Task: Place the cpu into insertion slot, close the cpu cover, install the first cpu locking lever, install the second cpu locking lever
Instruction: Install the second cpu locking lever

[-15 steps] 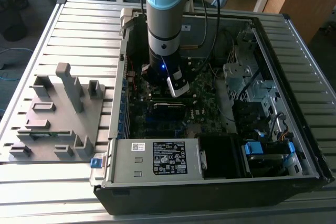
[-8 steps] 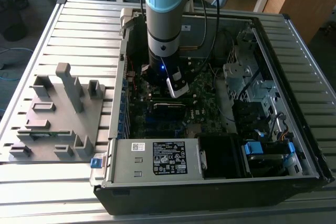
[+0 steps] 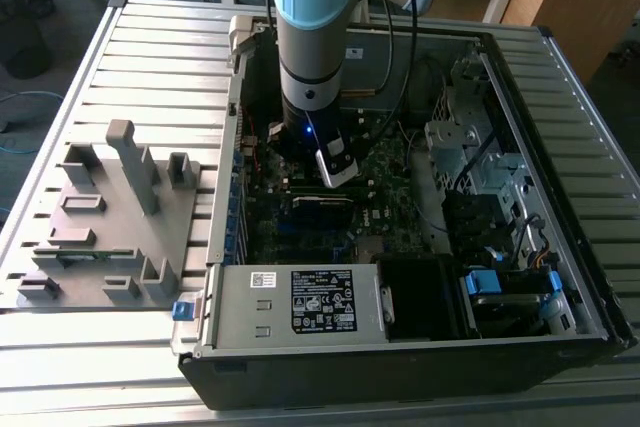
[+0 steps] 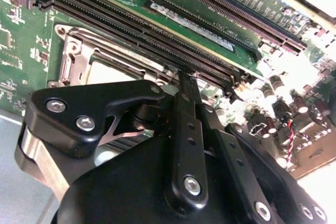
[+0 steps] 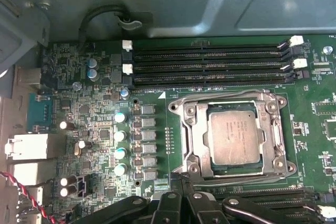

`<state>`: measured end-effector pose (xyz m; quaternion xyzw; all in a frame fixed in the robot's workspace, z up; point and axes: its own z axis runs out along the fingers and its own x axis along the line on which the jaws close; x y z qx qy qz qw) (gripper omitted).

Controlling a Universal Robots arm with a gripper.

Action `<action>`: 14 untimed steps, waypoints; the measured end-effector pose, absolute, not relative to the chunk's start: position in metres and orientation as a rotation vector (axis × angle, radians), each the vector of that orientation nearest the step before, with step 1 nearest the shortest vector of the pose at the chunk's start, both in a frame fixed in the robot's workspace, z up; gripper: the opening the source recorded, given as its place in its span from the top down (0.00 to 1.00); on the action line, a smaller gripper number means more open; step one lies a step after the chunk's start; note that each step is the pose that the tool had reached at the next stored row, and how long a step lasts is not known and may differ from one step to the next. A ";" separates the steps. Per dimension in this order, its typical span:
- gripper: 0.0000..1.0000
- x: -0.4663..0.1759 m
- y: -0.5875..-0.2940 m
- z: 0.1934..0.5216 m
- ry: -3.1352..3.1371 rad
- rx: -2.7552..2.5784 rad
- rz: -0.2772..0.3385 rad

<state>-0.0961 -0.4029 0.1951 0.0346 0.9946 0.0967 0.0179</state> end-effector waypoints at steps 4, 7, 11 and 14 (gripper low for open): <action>0.90 -0.097 -0.403 0.194 3.089 0.108 0.306; 0.90 -0.098 -0.403 0.193 3.089 0.108 0.307; 0.90 -0.101 -0.403 0.192 3.089 0.108 0.308; 0.90 -0.101 -0.403 0.192 3.089 0.108 0.307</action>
